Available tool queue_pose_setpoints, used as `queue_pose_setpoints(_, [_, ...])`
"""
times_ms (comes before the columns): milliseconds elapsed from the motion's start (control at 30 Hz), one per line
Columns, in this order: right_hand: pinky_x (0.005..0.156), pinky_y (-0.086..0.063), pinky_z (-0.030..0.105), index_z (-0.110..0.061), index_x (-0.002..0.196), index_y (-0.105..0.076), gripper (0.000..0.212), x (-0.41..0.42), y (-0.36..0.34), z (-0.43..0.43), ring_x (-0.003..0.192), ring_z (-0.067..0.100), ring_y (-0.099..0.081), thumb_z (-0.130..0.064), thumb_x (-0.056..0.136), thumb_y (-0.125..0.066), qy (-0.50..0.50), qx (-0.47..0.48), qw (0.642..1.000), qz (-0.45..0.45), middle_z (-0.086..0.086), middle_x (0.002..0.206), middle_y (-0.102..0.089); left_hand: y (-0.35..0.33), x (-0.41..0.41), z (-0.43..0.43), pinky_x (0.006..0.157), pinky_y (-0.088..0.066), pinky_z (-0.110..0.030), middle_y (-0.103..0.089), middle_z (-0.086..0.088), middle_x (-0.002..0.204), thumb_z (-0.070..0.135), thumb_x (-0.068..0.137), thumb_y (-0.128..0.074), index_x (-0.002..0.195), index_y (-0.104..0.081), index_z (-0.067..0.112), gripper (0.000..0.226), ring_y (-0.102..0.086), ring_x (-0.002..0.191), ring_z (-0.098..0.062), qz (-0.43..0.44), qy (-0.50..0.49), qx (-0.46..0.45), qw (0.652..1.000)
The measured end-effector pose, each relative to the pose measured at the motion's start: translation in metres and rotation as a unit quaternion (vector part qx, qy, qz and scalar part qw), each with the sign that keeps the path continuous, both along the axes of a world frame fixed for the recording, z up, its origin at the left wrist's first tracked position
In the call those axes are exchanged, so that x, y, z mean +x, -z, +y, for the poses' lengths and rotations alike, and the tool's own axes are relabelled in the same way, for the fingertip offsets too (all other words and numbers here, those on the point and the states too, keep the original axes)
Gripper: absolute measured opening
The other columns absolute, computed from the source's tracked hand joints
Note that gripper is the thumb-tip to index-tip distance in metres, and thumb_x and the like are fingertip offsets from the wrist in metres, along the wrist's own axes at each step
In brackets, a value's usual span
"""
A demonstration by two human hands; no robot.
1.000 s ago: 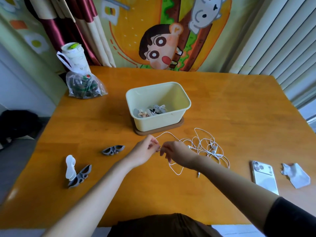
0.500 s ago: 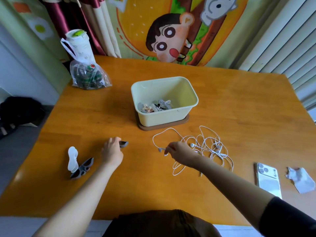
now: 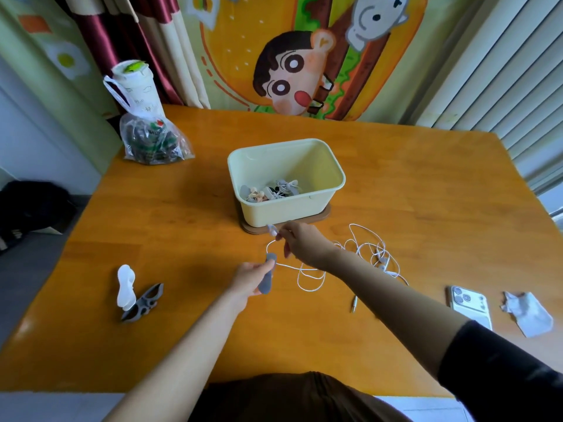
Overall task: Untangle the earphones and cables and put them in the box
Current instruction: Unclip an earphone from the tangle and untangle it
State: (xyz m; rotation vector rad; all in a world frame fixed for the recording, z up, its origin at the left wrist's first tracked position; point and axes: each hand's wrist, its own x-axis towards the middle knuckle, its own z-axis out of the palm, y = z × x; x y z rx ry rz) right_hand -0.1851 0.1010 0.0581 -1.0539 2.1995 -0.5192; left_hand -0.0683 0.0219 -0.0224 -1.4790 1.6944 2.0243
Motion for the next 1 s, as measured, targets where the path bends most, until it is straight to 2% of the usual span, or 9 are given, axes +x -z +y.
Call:
queue_pose_setpoints(100, [0.069, -0.048, 0.025, -0.004, 0.099, -0.062, 0.021, 0.003, -0.002, -0.002, 0.064, 0.01, -0.056, -0.011, 0.097, -0.042, 0.017, -0.01, 0.999, -0.034, 0.005, 0.077, -0.065, -0.022, -0.011, 0.013, 0.066, -0.053, -0.034, -0.063, -0.013, 0.088, 0.024, 0.092, -0.061, 0.092, -0.06, 0.004, 0.021, -0.06, 0.078, -0.025, 0.042, -0.08, 0.137, 0.986])
queue_pose_setpoints(167, [0.058, -0.044, 0.014, -0.004, 0.097, -0.063, 0.026, 0.006, 0.001, 0.005, 0.059, 0.006, -0.056, -0.013, 0.098, -0.038, 0.011, 0.025, 0.999, -0.035, 0.009, 0.08, -0.067, -0.032, -0.015, 0.019, 0.069, -0.051, -0.033, -0.062, -0.011, 0.078, 0.015, 0.096, -0.054, 0.084, -0.059, 0.004, 0.017, -0.057, 0.072, -0.023, 0.081, -0.097, 0.183, 0.975])
queue_pose_setpoints(200, [0.058, -0.044, 0.015, -0.003, 0.098, -0.063, 0.027, 0.006, 0.002, 0.009, 0.062, 0.009, -0.058, -0.014, 0.098, -0.038, 0.008, 0.037, 0.999, -0.029, 0.012, 0.086, -0.069, -0.034, -0.015, 0.022, 0.069, -0.049, -0.032, -0.062, -0.009, 0.072, 0.011, 0.097, -0.05, 0.081, -0.058, 0.004, 0.018, -0.056, 0.07, -0.021, 0.094, -0.09, 0.19, 0.973])
queue_pose_setpoints(267, [0.073, -0.05, 0.028, -0.002, 0.102, -0.063, 0.028, 0.006, 0.004, 0.016, 0.08, 0.021, -0.063, -0.015, 0.099, -0.039, 0.002, 0.052, 0.999, -0.012, 0.014, 0.097, -0.069, -0.038, -0.015, 0.026, 0.069, -0.047, -0.029, -0.063, -0.007, 0.063, 0.003, 0.095, -0.045, 0.08, -0.057, 0.005, 0.02, -0.054, 0.069, -0.019, 0.109, -0.08, 0.188, 0.973])
queue_pose_setpoints(333, [0.083, -0.051, 0.038, -0.001, 0.103, -0.064, 0.029, 0.006, 0.002, 0.021, 0.09, 0.028, -0.064, -0.016, 0.099, -0.04, 0.0, 0.05, 0.999, -0.001, 0.016, 0.099, -0.069, -0.038, -0.016, 0.028, 0.072, -0.046, -0.03, -0.064, -0.008, 0.066, -0.003, 0.094, -0.043, 0.082, -0.058, 0.004, 0.02, -0.054, 0.072, -0.02, 0.118, -0.082, 0.179, 0.973])
queue_pose_setpoints(533, [0.079, -0.047, 0.037, 0.001, 0.099, -0.064, 0.028, 0.003, -0.008, 0.028, 0.092, 0.033, -0.061, -0.017, 0.097, -0.043, -0.006, 0.05, 0.997, 0.065, 0.019, 0.098, -0.066, -0.039, -0.017, 0.026, 0.075, -0.047, -0.027, -0.063, -0.012, 0.09, -0.016, 0.09, -0.043, 0.097, -0.062, 0.002, 0.027, -0.056, 0.085, -0.022, 0.182, -0.104, 0.171, 0.963])
queue_pose_setpoints(633, [0.078, -0.052, 0.045, -0.001, 0.102, -0.061, 0.029, 0.005, -0.009, 0.03, 0.086, 0.035, -0.063, -0.023, 0.098, -0.042, -0.018, 0.043, 0.995, 0.09, 0.019, 0.093, -0.067, -0.046, -0.018, 0.026, 0.078, -0.046, -0.028, -0.062, -0.015, 0.094, -0.018, 0.09, -0.037, 0.098, -0.062, 0.0, 0.032, -0.055, 0.084, -0.021, 0.219, -0.104, 0.182, 0.953])
queue_pose_setpoints(800, [0.076, -0.052, 0.046, 0.001, 0.092, -0.066, 0.029, 0.006, -0.015, 0.031, 0.08, 0.032, -0.064, -0.019, 0.096, -0.045, 0.004, 0.013, 0.997, 0.077, 0.017, 0.087, -0.069, -0.055, -0.017, 0.028, 0.084, -0.046, -0.034, -0.061, -0.012, 0.09, -0.001, 0.095, -0.045, 0.095, -0.06, 0.007, 0.016, -0.057, 0.084, -0.019, 0.238, -0.095, 0.187, 0.948])
queue_pose_setpoints(1000, [0.071, -0.05, 0.042, 0.0, 0.088, -0.065, 0.031, 0.01, -0.02, 0.036, 0.077, 0.031, -0.062, -0.02, 0.098, -0.044, 0.024, -0.035, 0.995, 0.085, 0.016, 0.084, -0.068, -0.06, -0.02, 0.031, 0.072, -0.044, -0.028, -0.059, -0.007, 0.086, 0.013, 0.1, -0.044, 0.095, -0.057, 0.013, 0.015, -0.054, 0.076, -0.016, 0.259, -0.1, 0.139, 0.951])
